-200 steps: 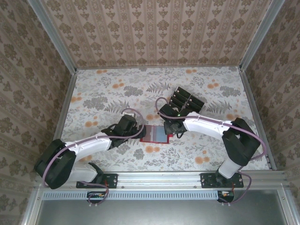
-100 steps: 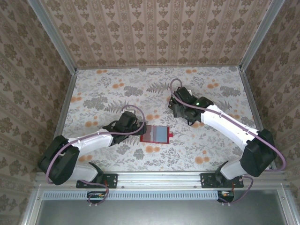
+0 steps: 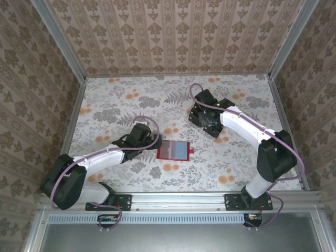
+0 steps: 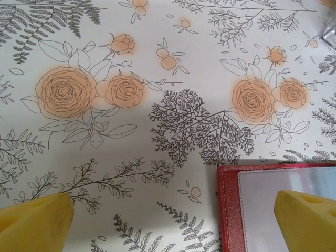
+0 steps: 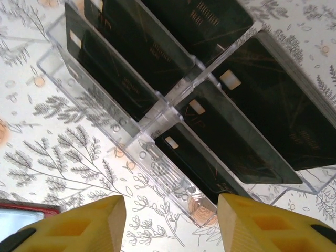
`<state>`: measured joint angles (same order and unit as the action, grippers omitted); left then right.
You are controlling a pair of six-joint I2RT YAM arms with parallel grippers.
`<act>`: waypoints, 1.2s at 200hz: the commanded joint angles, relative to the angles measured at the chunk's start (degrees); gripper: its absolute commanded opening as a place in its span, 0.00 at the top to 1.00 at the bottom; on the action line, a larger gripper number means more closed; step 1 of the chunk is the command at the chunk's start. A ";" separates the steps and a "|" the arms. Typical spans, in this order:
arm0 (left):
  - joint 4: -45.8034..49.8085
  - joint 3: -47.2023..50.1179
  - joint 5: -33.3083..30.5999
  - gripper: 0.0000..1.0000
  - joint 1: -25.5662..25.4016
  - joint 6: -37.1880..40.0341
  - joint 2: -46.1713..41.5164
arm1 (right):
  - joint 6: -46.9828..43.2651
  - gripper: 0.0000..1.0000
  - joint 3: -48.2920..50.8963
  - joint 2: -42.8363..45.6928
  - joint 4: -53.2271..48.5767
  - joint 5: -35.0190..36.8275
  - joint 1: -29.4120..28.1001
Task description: Put the credit cards into the card holder
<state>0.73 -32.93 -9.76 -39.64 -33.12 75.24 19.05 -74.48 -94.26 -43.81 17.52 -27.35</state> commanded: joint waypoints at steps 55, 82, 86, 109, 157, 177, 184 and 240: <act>-2.13 1.20 2.35 0.00 1.50 0.82 0.06 | -4.24 0.52 1.31 -5.24 -2.74 5.70 -1.01; -2.49 1.23 2.70 0.00 1.67 0.52 0.48 | -4.63 0.52 1.35 -7.66 -2.16 7.60 -1.45; -2.46 1.22 2.73 0.00 1.75 0.43 0.51 | -4.63 0.52 1.35 -8.05 -2.12 7.94 -1.47; -2.92 1.46 2.72 0.00 1.85 0.01 0.69 | -4.80 0.52 1.27 -9.81 -1.63 9.44 -1.65; -3.64 1.47 3.04 0.00 1.84 -0.36 1.87 | -5.17 0.53 1.81 -11.66 -1.04 9.87 -1.90; -3.81 1.44 3.12 0.00 1.84 -0.49 2.20 | -5.33 0.56 2.56 -11.56 -0.58 9.16 -2.10; -3.89 1.51 3.19 0.00 1.84 -0.54 2.36 | -5.32 0.58 2.82 -11.39 -0.49 8.83 -2.18; -4.10 1.64 3.34 0.00 1.84 -0.81 2.69 | -5.43 0.73 3.04 -9.91 -0.73 7.42 -2.40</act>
<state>-2.68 -32.10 -7.20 -38.15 -33.21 77.32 14.02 -71.92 -104.88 -43.88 25.10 -29.30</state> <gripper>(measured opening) 0.997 0.294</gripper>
